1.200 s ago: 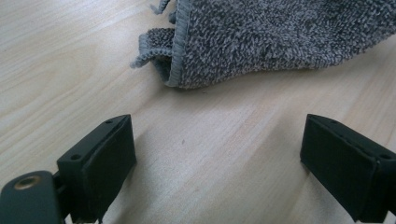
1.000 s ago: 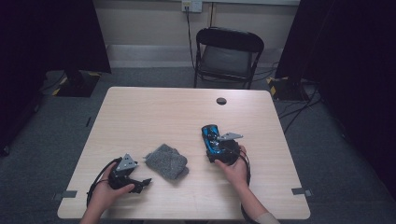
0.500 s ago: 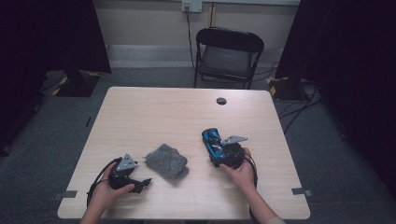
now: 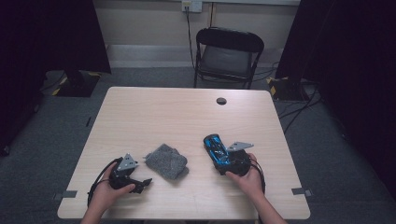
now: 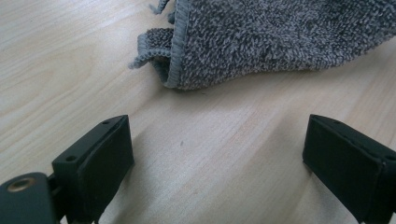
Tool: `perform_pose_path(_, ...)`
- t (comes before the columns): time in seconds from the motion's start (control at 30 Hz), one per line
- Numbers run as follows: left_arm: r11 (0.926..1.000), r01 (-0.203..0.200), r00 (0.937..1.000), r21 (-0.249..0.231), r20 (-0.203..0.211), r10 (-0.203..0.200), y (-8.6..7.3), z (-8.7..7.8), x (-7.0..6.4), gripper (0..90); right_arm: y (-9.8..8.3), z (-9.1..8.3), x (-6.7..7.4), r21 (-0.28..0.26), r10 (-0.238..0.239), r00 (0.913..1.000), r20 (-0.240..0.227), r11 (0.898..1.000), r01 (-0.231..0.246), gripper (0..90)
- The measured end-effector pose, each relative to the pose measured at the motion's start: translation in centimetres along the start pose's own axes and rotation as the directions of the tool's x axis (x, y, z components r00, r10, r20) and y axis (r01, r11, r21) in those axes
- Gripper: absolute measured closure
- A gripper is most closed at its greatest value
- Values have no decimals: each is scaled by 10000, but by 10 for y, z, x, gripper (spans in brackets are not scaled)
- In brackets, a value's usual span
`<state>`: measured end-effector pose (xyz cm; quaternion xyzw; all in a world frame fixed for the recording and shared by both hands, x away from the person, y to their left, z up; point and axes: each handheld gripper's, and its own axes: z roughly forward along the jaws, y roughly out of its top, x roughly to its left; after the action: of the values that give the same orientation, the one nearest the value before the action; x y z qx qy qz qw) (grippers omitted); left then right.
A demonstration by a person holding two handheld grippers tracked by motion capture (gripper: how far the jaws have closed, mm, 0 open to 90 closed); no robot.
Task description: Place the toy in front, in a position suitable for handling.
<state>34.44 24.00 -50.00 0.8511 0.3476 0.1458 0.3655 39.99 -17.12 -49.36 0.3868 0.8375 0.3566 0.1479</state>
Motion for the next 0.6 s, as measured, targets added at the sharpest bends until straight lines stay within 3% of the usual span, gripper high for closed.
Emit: perform_pose_path(0.6,10000,40,10000,30,22,-40,0,0,-1,73,-16,-15,-3,-145,-342,9976,-599,9993,334,215)
